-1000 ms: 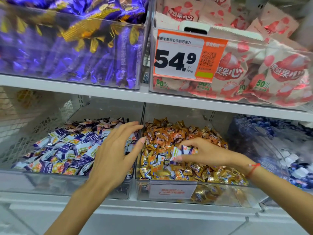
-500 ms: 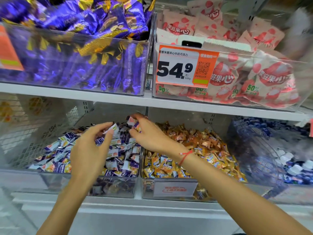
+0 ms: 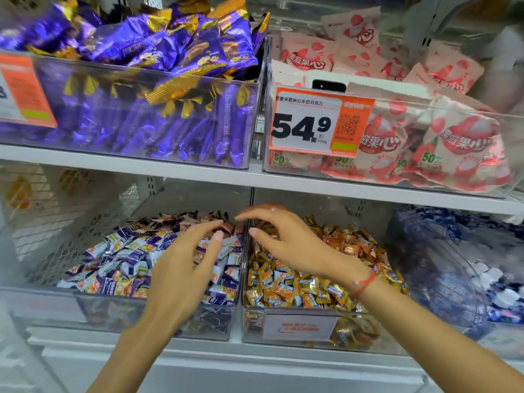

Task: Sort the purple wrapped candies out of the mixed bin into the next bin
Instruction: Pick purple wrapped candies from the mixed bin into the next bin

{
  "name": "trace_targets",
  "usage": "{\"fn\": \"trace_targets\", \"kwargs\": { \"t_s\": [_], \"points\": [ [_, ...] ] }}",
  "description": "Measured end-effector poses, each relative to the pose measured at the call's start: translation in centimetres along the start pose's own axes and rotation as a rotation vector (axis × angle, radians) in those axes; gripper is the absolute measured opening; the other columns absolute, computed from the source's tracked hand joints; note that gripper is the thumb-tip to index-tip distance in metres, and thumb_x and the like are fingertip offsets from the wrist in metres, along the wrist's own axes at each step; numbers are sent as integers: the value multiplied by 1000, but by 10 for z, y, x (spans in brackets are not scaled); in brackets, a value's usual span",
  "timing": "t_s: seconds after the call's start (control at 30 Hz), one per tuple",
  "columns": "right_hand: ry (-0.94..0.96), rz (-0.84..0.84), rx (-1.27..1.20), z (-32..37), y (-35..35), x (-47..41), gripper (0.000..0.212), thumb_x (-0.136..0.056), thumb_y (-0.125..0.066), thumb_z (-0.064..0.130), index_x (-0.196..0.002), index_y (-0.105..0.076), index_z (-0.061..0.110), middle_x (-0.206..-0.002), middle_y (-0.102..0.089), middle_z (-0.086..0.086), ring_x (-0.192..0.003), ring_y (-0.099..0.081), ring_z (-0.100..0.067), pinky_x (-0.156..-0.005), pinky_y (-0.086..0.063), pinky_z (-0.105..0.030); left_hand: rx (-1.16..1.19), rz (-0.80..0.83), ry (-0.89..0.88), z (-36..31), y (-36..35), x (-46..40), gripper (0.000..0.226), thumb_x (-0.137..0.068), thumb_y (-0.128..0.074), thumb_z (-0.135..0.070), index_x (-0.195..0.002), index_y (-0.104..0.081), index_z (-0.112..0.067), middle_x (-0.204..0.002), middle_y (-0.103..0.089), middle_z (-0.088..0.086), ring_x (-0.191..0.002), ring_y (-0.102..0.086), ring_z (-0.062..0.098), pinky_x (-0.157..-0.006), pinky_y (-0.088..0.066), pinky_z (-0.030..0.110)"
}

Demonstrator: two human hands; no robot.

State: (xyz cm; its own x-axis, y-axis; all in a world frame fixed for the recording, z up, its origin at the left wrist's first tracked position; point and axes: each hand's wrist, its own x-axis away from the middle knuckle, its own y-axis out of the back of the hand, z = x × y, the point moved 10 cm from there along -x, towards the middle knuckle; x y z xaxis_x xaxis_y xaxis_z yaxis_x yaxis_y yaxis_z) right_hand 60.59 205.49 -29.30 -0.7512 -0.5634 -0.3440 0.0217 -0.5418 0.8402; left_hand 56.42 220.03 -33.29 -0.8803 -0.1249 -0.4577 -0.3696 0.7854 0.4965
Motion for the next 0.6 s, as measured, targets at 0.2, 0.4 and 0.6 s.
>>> {"fn": "trace_targets", "kwargs": {
  "t_s": [0.2, 0.4, 0.6],
  "points": [
    [-153, 206, 141, -84, -17, 35, 19, -94, -59, 26, -109, -69, 31, -107, -70, 14, -90, -68, -12, -81, -57, -39, -187, 293, -108, -19, -49, 15, 58, -85, -20, -73, -140, -23, -56, -133, -29, -37, -109, -56, 5, -85, -38, 22],
    [93, 457, 603, -87, -73, 34, 42, -92, -61, 24, -133, -53, 26, -115, -53, -2, -105, -51, -20, -73, -43, -33, -164, 274, -117, -21, -47, 14, 57, -84, -28, -67, -140, -26, -53, -135, -32, -35, -99, -56, -2, -81, -37, 20],
    [6, 457, 454, -103, -56, 44, 31, -90, -61, 45, -91, -65, 14, -84, -64, -4, -72, -56, -20, -56, -34, -31, -238, 175, -184, -21, -41, 12, 52, -92, -33, -66, -139, -39, -45, -136, -44, -27, -103, -52, -3, -86, -40, 22]
  ]
}}
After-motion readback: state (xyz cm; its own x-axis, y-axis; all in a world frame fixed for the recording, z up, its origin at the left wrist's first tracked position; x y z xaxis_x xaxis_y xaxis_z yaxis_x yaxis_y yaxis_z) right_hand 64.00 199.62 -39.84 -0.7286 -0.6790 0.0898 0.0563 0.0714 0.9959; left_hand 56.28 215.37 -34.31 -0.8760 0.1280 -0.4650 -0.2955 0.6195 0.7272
